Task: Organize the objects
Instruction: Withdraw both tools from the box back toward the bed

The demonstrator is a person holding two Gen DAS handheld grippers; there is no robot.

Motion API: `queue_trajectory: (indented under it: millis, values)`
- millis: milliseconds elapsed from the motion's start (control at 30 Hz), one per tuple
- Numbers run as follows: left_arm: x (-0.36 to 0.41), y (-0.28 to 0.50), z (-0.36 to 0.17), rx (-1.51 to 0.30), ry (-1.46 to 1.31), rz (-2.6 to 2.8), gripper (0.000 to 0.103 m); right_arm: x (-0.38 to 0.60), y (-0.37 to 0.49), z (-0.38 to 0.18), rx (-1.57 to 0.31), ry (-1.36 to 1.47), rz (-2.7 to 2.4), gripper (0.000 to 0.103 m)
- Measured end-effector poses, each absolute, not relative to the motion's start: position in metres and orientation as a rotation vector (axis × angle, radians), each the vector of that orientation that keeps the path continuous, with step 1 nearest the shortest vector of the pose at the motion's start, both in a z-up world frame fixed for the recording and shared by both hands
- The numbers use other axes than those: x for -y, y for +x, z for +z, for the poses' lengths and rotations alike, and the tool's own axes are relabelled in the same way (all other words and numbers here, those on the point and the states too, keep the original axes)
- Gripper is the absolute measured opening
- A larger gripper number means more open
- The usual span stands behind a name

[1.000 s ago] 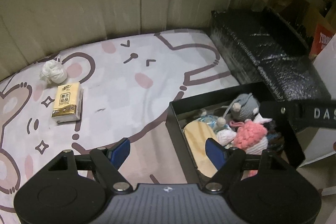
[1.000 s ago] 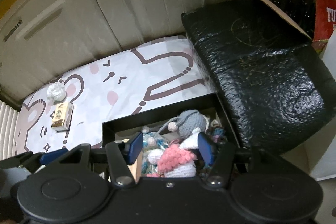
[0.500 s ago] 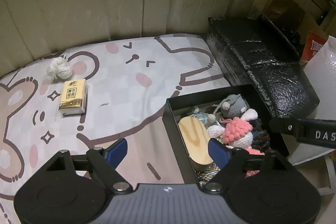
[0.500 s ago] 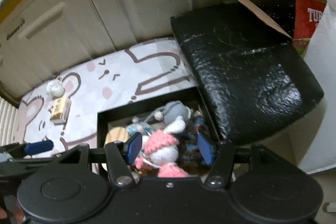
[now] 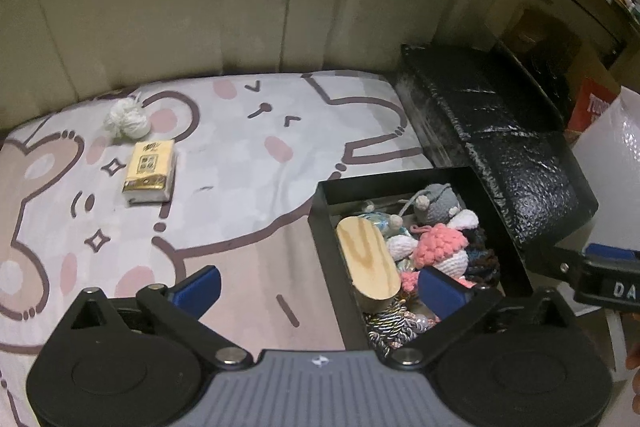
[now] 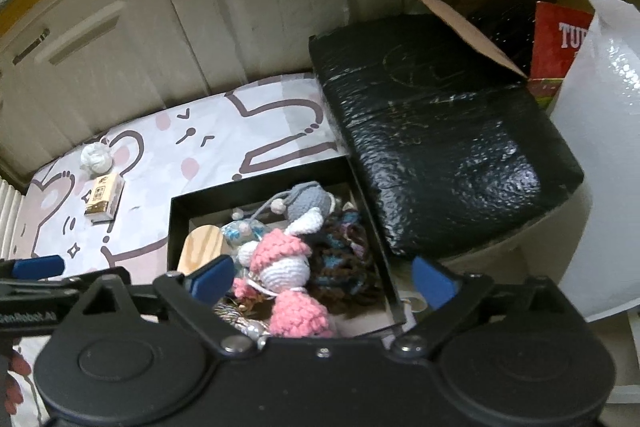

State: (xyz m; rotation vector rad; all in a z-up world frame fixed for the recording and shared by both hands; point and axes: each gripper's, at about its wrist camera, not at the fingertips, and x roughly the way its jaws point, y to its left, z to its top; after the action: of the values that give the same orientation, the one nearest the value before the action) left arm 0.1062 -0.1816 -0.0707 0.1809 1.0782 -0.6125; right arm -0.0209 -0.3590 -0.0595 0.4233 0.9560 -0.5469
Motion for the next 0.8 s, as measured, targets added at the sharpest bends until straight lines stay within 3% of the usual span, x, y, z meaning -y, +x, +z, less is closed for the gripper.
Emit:
queue_trajectory:
  millis: [800]
  values:
    - [0.138, 0.09, -0.05, -1.031, 0.164, -0.534, 0.103, 0.342, -0.047, -0.048, -0.929, 0.402, -0.559, 0.103]
